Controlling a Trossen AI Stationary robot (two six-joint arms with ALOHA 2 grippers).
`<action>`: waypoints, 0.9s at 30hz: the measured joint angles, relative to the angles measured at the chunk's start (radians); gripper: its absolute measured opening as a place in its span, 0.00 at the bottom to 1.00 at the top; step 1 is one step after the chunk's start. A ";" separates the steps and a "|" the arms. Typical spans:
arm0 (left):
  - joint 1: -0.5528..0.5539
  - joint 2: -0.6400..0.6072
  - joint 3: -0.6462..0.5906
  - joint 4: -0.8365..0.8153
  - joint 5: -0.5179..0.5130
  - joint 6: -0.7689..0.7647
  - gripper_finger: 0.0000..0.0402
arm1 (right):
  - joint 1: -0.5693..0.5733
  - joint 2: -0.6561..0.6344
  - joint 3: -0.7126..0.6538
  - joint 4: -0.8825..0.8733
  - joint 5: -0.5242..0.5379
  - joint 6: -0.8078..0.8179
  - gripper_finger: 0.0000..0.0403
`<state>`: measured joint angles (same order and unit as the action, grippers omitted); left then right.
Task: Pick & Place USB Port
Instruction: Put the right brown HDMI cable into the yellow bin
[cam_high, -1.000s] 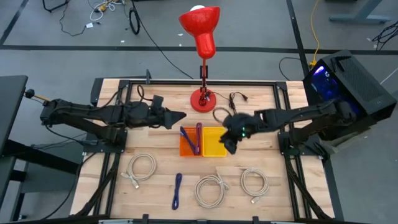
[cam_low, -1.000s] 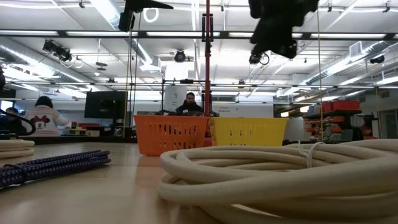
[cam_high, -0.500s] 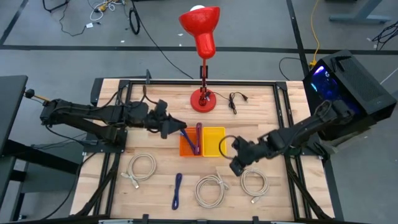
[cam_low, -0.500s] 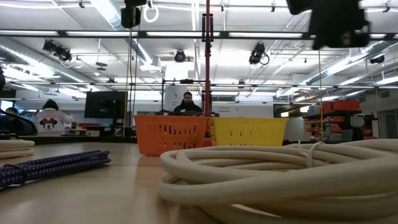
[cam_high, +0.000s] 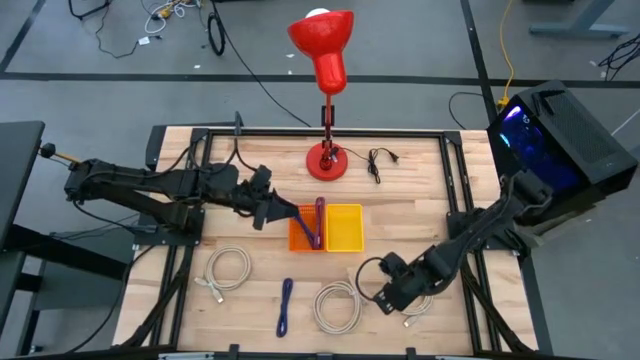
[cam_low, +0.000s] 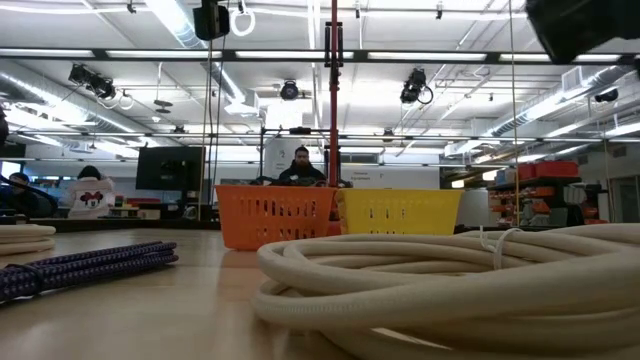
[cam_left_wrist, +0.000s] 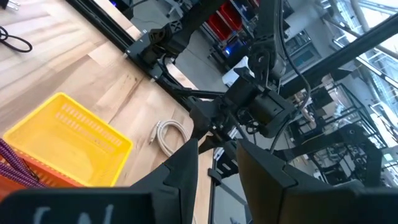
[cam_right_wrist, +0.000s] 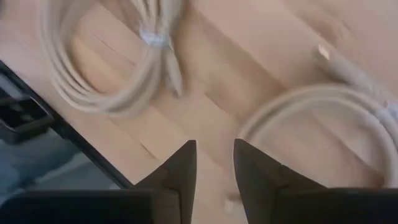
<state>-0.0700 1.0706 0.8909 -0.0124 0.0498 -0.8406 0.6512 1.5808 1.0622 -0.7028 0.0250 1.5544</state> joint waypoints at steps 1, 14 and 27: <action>0.000 0.000 0.000 0.000 0.000 0.000 0.29 | 0.004 0.005 0.000 0.002 -0.014 0.003 0.27; 0.004 0.000 0.000 0.003 -0.001 -0.001 0.29 | 0.018 0.085 0.000 -0.026 -0.200 -0.019 0.40; 0.046 0.000 0.000 0.006 0.028 -0.003 0.29 | 0.018 0.190 -0.001 0.055 -0.203 -0.018 0.54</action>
<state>-0.0242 1.0710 0.8909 -0.0063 0.0778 -0.8440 0.6689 1.7711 1.0615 -0.6473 -0.1779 1.5362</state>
